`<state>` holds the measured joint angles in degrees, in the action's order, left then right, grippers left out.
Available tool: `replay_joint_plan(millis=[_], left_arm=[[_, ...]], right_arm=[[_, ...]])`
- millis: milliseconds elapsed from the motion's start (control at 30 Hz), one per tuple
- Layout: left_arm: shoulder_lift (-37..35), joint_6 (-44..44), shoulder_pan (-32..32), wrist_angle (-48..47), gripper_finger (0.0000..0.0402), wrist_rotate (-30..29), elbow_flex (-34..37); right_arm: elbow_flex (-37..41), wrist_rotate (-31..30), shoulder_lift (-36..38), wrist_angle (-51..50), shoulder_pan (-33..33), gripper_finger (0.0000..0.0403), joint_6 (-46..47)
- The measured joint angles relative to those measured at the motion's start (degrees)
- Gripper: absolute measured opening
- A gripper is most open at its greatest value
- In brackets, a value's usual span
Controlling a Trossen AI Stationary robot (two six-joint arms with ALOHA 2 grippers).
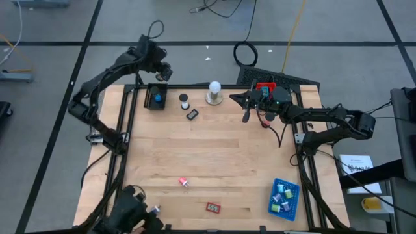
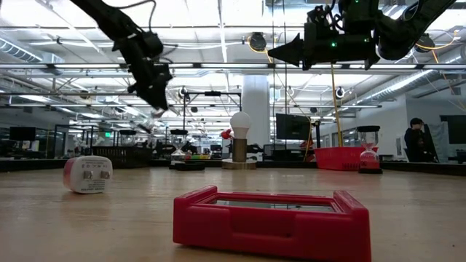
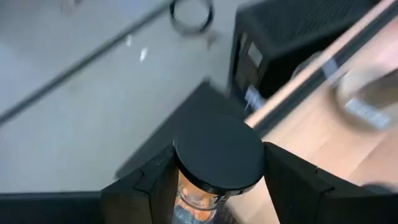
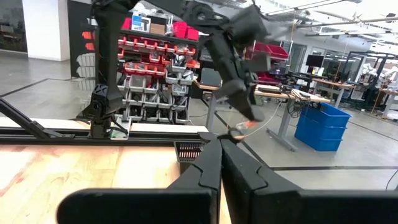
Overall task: Pick & Place Office items
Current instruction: Remove the yellow hourglass from the black bin
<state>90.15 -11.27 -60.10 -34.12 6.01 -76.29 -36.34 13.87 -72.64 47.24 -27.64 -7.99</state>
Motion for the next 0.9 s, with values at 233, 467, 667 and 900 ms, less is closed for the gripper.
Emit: replay_joint_plan(millis=[233, 467, 667, 900], left_arm=[[-15.58, 8.81, 2.56, 20.09, 0.0205, 8.95, 18.76], [-32.61, 16.63, 13.80, 30.67, 0.0205, 8.39, 37.00], [-41.56, 24.36, 23.27, 36.94, 0.0205, -1.90, 51.29], [-41.05, 28.08, 27.93, 54.51, 0.0205, -6.54, 63.61]], right_arm=[[0.00, 0.00, 0.00, -0.41, 0.00, 0.0000, -0.13], [0.00, 0.00, 0.00, -0.02, 0.00, 0.0000, -0.32], [0.00, 0.00, 0.00, 0.66, 0.00, 0.0000, -0.31], [0.00, -0.01, 0.00, 0.79, 0.00, 0.0000, -0.28]])
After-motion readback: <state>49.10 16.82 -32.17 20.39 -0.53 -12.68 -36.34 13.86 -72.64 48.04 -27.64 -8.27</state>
